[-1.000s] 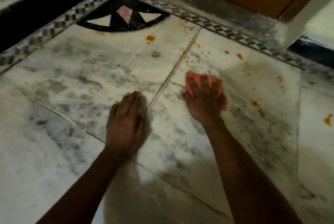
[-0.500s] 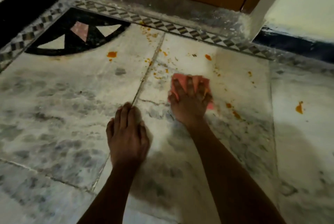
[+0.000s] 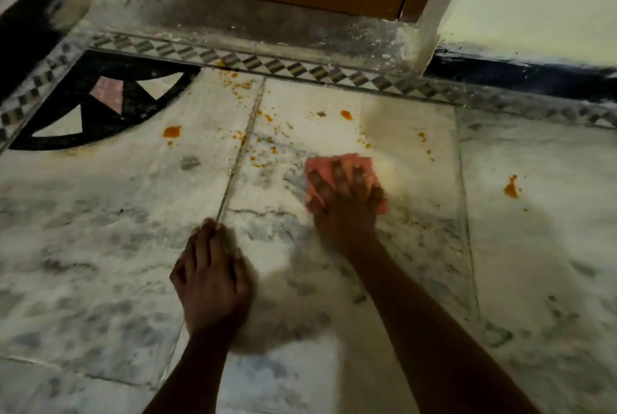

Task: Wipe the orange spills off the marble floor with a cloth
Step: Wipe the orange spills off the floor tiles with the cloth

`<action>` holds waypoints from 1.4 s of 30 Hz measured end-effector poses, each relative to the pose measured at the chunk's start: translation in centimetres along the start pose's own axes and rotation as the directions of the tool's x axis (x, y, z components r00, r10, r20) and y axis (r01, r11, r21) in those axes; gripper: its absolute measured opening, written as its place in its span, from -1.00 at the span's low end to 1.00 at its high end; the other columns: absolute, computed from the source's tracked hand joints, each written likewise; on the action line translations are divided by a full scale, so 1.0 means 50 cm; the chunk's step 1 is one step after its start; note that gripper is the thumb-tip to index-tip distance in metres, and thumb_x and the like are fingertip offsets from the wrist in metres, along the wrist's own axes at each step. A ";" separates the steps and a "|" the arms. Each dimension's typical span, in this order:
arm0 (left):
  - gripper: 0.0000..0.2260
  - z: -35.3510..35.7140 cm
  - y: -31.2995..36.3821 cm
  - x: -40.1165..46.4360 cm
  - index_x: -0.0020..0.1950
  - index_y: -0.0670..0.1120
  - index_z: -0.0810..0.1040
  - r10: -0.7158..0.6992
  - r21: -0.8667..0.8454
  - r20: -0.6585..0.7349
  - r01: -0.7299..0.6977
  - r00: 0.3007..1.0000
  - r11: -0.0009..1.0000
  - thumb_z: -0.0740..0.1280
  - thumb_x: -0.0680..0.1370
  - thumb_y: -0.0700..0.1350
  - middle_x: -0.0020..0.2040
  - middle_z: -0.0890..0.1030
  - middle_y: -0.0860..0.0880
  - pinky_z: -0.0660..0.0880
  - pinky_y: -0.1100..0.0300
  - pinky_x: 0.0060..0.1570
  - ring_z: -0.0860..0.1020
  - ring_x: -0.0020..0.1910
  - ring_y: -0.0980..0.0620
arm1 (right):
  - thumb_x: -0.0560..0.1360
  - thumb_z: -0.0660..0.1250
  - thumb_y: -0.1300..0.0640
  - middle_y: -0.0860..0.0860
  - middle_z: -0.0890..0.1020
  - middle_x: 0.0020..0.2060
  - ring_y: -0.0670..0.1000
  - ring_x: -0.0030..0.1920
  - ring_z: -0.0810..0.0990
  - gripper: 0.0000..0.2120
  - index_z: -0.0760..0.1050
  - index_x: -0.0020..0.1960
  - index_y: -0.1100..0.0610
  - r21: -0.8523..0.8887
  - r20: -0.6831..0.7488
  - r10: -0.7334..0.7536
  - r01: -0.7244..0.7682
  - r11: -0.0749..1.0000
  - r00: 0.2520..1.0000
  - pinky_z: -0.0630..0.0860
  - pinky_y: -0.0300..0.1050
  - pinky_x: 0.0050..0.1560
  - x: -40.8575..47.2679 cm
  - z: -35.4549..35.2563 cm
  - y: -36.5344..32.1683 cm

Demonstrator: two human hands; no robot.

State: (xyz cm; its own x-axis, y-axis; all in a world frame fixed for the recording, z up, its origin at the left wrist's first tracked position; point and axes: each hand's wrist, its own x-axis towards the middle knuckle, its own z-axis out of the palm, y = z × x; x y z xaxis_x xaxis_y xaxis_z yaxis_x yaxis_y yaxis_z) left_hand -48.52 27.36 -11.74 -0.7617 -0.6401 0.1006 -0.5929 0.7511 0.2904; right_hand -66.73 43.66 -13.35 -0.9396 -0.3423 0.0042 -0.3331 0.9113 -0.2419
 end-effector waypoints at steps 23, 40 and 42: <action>-0.47 0.005 -0.002 -0.012 0.50 -0.14 0.44 0.080 -0.048 -0.046 -0.082 0.996 0.995 0.13 0.59 0.07 0.58 0.41 -0.14 0.30 -0.21 0.39 0.38 0.52 -0.25 | 0.62 -0.03 -0.38 0.08 -0.08 0.72 0.34 0.68 -0.12 -0.40 -0.03 0.63 -0.38 0.052 0.058 0.306 -0.309 0.950 0.950 -0.10 0.49 0.58 -0.076 -0.077 0.245; -0.46 0.086 0.292 0.019 0.53 -0.17 0.46 0.524 -0.263 0.073 -0.491 0.848 0.831 0.19 0.60 0.05 0.55 0.44 -0.21 0.44 -0.13 0.46 0.45 0.51 -0.24 | 0.62 -0.03 -0.33 -0.03 -0.14 0.72 0.28 0.69 -0.20 -0.40 -0.03 0.65 -0.38 0.042 0.151 0.173 -0.181 0.983 0.973 -0.19 0.48 0.57 -0.146 -0.088 0.234; -0.48 0.092 0.292 0.006 0.53 -0.11 0.47 0.505 -0.221 0.082 -0.478 0.859 0.850 0.19 0.62 0.08 0.58 0.43 -0.16 0.37 -0.08 0.47 0.42 0.54 -0.17 | 0.61 -0.07 -0.36 -0.09 -0.02 0.72 0.20 0.71 -0.06 -0.43 0.01 0.62 -0.44 -0.005 0.075 0.038 -0.038 0.999 0.996 -0.06 0.38 0.60 -0.228 -0.087 0.253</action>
State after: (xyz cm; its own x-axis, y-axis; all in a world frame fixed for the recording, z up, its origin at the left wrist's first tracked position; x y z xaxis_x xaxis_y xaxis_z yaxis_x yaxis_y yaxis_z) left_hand -58.61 38.91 -11.86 -0.9753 -0.1574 0.1550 -0.0817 0.9089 0.4090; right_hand -60.57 60.09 -12.22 -0.9430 -0.3236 -0.0778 -0.2978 0.9248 -0.2369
